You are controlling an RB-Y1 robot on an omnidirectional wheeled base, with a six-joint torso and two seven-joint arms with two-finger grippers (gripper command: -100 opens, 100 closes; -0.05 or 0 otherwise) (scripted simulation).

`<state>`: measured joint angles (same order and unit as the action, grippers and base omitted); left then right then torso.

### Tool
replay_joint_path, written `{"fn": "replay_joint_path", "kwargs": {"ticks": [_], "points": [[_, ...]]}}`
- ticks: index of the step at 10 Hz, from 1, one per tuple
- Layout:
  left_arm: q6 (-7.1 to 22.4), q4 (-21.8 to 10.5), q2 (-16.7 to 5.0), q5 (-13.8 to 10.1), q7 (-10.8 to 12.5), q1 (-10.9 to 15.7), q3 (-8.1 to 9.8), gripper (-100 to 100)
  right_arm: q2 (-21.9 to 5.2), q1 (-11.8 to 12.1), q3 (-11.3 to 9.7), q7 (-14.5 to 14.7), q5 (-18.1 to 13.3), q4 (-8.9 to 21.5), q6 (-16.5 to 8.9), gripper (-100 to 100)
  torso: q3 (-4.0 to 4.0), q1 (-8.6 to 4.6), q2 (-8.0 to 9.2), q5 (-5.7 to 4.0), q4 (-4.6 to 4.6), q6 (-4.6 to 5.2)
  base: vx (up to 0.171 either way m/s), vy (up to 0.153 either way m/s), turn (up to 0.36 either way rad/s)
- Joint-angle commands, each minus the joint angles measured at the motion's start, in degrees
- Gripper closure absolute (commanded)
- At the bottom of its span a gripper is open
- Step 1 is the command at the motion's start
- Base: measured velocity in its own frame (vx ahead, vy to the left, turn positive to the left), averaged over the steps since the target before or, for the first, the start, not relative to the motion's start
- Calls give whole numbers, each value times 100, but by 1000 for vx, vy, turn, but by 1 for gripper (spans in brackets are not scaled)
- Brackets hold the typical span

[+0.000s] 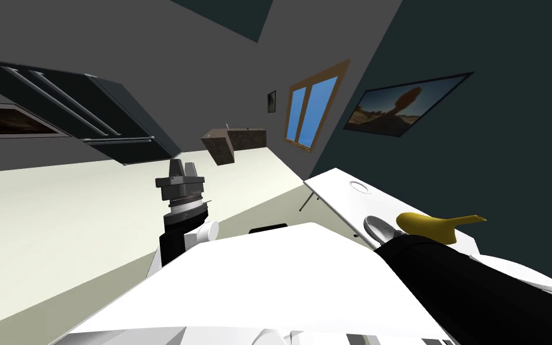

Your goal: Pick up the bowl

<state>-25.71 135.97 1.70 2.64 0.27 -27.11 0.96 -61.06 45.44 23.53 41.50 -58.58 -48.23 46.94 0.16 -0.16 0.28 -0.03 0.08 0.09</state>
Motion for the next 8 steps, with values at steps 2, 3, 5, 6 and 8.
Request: {"fn": "replay_joint_path", "kwargs": {"ticks": [2,3,5,6,8], "points": [[0,0,0,0,0,0,0,0,39,-63,-104,94,-135,235,36,-100,-1,-7,-2,-2,0,-1,-12,-45,27],[0,0,0,0,0,0,0,0,14,-26,-73,52,-111,190,39,-100,-1,-5,-2,-3,0,0,-6,-14,-1],[0,0,0,0,0,0,0,0,-112,-317,-362,-90,-121,154,-67,-100,-3,8,-6,1,-1,-1,-7,-6,-72],[0,0,0,0,0,-1,0,0,-112,-331,-446,-90,-121,154,-67,-100,-3,7,-5,1,-1,1,-19,-7,-92],[0,0,0,0,0,-1,0,0,-240,-562,-796,-249,-129,105,-181,-100,0,8,0,1,0,2,-21,-10,-116]]}}
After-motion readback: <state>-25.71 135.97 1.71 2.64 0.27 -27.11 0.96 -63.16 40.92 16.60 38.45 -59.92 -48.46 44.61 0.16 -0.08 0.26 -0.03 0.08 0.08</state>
